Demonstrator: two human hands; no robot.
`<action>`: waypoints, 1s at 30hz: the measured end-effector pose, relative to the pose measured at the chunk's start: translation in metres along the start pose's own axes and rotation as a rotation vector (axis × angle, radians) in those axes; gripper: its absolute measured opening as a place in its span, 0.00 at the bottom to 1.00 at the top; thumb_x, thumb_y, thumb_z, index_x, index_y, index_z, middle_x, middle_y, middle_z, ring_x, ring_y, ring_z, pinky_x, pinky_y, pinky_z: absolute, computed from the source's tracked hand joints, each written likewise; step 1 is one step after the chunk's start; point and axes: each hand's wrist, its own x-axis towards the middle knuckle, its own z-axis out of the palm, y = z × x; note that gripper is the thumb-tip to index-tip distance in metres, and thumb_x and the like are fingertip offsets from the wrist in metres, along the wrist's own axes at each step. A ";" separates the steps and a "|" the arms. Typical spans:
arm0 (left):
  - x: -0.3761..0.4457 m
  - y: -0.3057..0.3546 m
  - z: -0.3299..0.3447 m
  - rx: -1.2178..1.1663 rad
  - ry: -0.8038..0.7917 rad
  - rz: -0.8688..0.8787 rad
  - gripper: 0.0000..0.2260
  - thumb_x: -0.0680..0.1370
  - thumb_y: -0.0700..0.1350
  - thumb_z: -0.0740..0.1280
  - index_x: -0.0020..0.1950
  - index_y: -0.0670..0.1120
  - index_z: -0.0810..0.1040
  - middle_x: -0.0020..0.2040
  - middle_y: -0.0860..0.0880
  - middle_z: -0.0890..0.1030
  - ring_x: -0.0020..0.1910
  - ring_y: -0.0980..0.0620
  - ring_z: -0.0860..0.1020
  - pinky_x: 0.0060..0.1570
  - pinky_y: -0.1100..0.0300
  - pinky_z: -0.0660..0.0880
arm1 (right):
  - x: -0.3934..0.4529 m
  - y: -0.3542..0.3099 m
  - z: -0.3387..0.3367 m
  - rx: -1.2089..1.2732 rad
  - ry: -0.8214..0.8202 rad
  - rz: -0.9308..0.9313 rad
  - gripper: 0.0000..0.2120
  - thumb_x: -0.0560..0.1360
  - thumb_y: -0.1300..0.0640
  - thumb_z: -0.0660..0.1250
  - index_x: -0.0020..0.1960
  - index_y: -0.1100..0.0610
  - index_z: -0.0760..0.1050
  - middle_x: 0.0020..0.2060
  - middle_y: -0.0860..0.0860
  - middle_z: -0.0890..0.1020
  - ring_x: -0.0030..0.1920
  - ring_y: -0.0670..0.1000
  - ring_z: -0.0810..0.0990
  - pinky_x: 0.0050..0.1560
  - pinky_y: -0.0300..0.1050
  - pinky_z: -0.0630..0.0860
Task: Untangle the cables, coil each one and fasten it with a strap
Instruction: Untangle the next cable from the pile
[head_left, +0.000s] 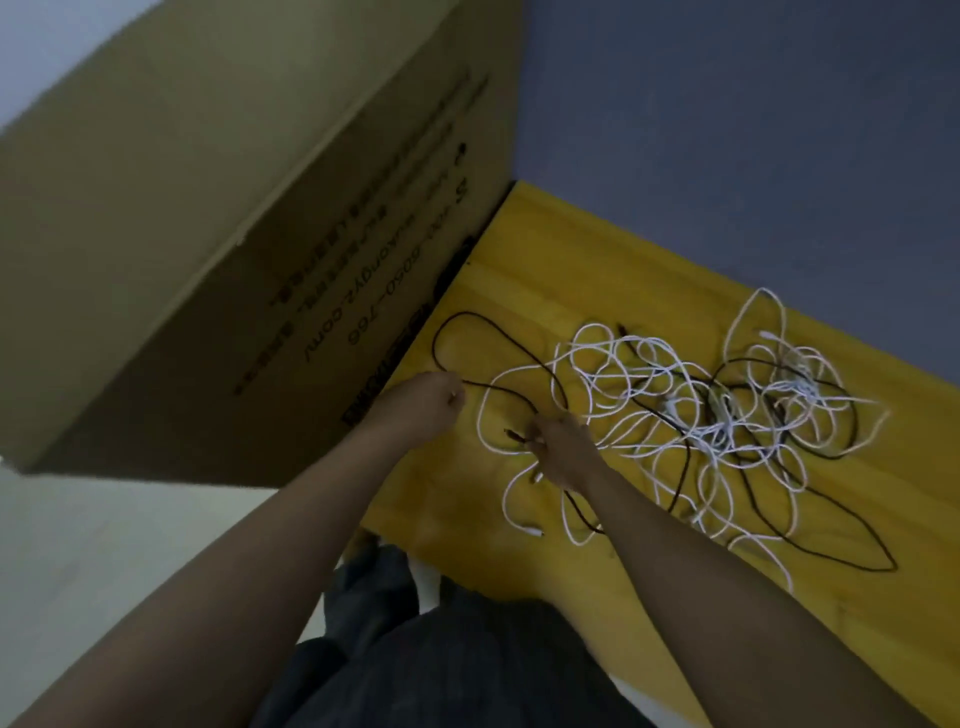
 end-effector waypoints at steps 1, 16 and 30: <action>0.007 0.008 -0.004 0.018 -0.043 0.045 0.14 0.84 0.47 0.55 0.67 0.46 0.72 0.63 0.43 0.76 0.55 0.42 0.77 0.52 0.46 0.76 | -0.003 0.000 -0.004 0.099 0.036 0.000 0.10 0.81 0.54 0.58 0.59 0.57 0.72 0.58 0.58 0.76 0.64 0.61 0.67 0.60 0.55 0.63; 0.011 0.138 -0.128 -0.143 -0.075 0.790 0.10 0.81 0.48 0.62 0.45 0.45 0.77 0.40 0.51 0.80 0.34 0.53 0.78 0.37 0.59 0.73 | -0.082 -0.066 -0.121 0.819 1.064 0.095 0.06 0.79 0.60 0.62 0.56 0.56 0.72 0.39 0.54 0.78 0.38 0.50 0.76 0.38 0.43 0.72; -0.055 0.186 -0.210 -0.345 -0.087 0.851 0.13 0.82 0.44 0.53 0.44 0.43 0.73 0.43 0.47 0.80 0.40 0.51 0.78 0.43 0.59 0.73 | -0.168 -0.084 -0.226 1.141 1.585 0.206 0.11 0.82 0.57 0.58 0.49 0.58 0.78 0.30 0.47 0.72 0.35 0.46 0.75 0.44 0.40 0.79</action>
